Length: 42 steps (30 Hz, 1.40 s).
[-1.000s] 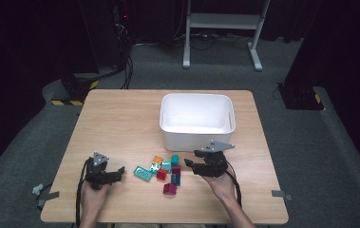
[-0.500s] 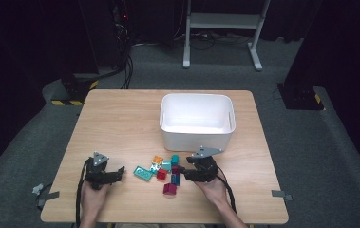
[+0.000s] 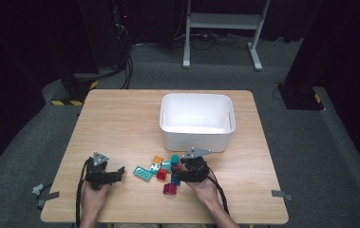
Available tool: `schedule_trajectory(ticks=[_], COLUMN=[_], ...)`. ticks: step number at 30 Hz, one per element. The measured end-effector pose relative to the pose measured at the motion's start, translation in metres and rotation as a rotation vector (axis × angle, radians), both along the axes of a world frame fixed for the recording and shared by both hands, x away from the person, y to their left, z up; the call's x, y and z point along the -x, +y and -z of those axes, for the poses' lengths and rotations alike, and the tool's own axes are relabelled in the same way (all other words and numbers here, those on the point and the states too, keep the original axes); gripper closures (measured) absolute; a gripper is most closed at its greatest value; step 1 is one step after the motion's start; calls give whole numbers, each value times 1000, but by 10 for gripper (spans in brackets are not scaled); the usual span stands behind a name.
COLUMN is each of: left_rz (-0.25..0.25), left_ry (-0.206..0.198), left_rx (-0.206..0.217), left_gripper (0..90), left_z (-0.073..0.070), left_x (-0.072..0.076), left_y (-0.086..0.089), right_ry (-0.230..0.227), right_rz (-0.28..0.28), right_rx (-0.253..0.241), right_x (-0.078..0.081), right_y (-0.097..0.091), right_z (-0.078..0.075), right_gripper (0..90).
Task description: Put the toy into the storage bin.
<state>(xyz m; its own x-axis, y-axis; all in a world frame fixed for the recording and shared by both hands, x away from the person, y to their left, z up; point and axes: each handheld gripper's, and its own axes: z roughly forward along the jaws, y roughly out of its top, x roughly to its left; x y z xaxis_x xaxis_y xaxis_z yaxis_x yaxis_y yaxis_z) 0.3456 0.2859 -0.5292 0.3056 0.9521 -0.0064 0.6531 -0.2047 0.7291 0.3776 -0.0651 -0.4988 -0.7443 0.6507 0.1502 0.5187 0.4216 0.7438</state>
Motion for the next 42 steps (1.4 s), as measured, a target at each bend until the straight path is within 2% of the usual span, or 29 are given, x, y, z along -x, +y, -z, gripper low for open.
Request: schedule_trajectory(ticks=[17,29,35,42], left_rz=[0,0,0,0], left_ry=[0,0,0,0], left_rx=[0,0,0,0], left_gripper=[115,115,115,115], left_z=[0,0,0,0], left_x=[0,0,0,0], left_y=[0,0,0,0], right_ry=[37,32,44,39], right_rz=[18,-3,-8,5], right_rx=[31,22,35,51], right_x=[-7,-8,-12,-11], right_y=[-1,1,5,0], right_z=[14,15,18,20], right_gripper=[459,457,459,482])
